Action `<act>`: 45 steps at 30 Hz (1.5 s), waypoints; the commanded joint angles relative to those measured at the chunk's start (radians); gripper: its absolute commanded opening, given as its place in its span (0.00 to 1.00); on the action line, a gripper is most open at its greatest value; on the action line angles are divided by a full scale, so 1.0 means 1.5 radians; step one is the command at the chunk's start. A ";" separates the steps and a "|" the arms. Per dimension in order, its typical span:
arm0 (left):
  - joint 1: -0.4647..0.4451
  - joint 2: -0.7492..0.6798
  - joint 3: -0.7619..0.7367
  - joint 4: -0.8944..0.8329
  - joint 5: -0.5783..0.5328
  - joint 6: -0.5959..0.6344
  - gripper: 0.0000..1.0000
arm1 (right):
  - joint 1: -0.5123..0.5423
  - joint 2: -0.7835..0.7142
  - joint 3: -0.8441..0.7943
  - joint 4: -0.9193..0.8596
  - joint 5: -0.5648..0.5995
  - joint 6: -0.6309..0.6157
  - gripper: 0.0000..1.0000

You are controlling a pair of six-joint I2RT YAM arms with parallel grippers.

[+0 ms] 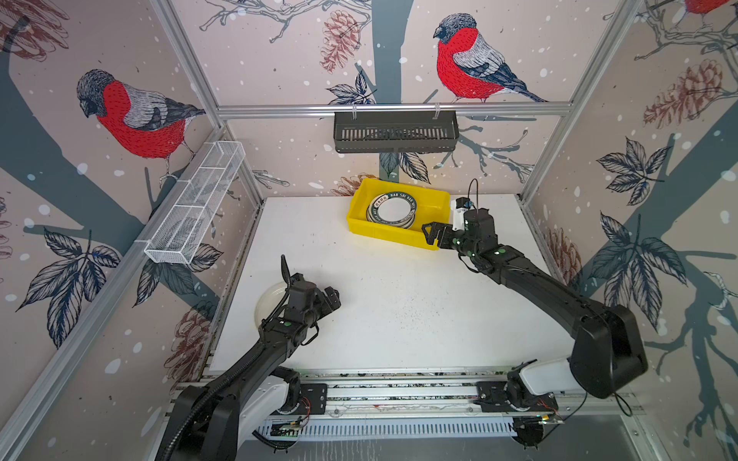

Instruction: Place the plates into the plastic bin on the countertop

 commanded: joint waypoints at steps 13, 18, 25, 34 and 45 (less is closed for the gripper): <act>-0.088 0.221 0.104 0.231 0.175 0.029 0.97 | 0.007 -0.071 -0.098 0.031 0.045 0.056 0.99; -0.114 0.329 0.153 0.320 0.252 0.025 0.94 | 0.005 -0.112 -0.118 0.016 0.076 0.061 0.99; -0.126 0.392 0.195 0.363 0.308 0.006 0.92 | 0.000 -0.134 -0.133 0.010 0.068 0.068 0.99; -0.119 0.223 0.243 0.019 0.070 0.113 0.93 | 0.023 -0.133 -0.183 0.066 -0.031 0.109 0.99; 0.004 0.104 0.148 -0.118 -0.052 0.088 0.76 | 0.109 -0.025 -0.146 0.074 -0.037 0.107 0.99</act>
